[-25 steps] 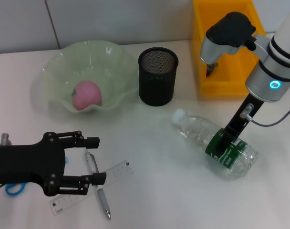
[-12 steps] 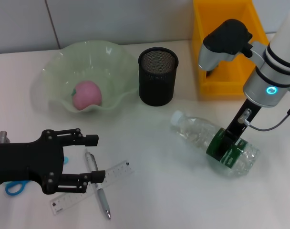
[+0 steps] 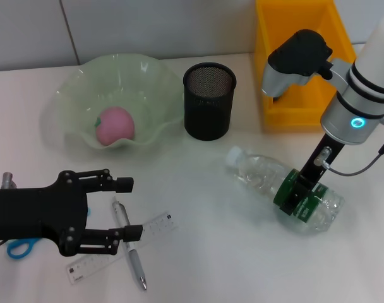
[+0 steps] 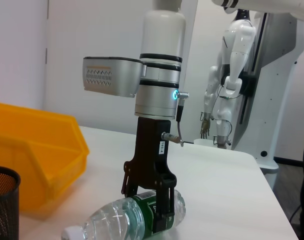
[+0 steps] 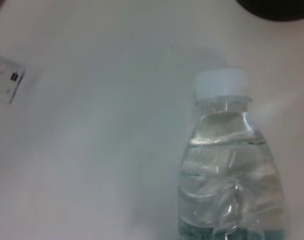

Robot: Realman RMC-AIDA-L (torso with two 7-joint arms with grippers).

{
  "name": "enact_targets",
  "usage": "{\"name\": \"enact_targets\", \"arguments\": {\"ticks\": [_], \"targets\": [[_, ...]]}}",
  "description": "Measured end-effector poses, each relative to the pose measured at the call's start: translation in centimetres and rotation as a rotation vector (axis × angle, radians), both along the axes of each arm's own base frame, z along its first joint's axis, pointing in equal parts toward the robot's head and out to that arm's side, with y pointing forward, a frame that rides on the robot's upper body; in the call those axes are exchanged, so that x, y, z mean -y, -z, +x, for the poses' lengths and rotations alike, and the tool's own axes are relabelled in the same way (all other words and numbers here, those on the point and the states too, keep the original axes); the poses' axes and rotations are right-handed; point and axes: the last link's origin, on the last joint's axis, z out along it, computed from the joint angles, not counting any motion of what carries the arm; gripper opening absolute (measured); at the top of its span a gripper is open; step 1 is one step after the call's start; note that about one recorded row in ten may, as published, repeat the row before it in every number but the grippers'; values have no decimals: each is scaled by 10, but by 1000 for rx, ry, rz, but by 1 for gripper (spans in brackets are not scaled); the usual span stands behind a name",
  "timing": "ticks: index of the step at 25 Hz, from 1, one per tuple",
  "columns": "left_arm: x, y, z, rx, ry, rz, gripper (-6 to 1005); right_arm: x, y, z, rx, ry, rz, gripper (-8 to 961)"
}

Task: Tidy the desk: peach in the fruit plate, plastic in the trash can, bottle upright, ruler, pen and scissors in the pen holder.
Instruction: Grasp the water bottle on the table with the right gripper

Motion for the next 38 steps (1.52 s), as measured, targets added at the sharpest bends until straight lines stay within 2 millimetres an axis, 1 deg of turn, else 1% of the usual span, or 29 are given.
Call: {"name": "enact_targets", "arguments": {"ticks": [7, 26, 38], "targets": [[-1, 1, 1, 1, 1, 3, 698, 1, 4, 3, 16, -9, -11, 782], [-3, 0, 2, 7, -1, 10, 691, 1, 10, 1, 27, -17, -33, 782], [-3, 0, 2, 6, 0, 11, 686, 2, 10, 2, 30, -19, -36, 781]]}}
